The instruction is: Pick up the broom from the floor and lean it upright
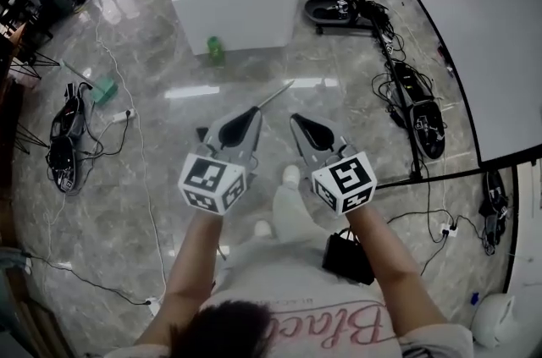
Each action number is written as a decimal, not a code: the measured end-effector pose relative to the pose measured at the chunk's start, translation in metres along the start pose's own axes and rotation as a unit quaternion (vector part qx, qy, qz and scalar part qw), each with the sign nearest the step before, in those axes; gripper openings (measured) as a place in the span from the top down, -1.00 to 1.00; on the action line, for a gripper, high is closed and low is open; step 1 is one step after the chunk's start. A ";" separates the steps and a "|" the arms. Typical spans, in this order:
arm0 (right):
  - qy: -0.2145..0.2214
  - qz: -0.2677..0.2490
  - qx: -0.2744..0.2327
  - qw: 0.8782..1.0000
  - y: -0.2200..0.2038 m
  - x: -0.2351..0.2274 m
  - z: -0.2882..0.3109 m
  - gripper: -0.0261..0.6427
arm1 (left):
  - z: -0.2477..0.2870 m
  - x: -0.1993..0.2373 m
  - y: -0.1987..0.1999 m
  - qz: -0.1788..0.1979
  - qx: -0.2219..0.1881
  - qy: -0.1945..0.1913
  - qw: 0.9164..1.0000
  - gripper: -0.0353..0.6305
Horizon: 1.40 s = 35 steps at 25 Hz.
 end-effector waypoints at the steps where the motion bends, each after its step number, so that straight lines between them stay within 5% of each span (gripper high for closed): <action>1: 0.000 -0.001 0.003 1.000 -0.003 -0.008 0.003 0.92 | 0.008 0.002 -0.003 -0.002 0.004 0.003 1.000 0.90; 20: -0.002 0.043 0.055 0.998 -0.049 -0.196 0.052 0.92 | 0.191 0.017 -0.049 0.059 0.099 0.020 0.993 0.90; 28: -0.005 0.033 0.114 0.993 -0.096 -0.228 0.117 0.92 | 0.256 0.053 -0.102 0.037 0.166 -0.039 0.985 0.90; 35: -0.041 0.092 0.159 0.982 -0.147 -0.277 0.176 0.92 | 0.312 0.101 -0.166 0.029 0.237 -0.069 0.969 0.87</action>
Point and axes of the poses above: the fingertips, and each gripper's own axes: z forward along the fingers, x to its left, y out of its top, the point moved 2 cm from there along -z, backward along the fingers, and after that the axes turned 10 degrees about y, right-handed, at the moved point
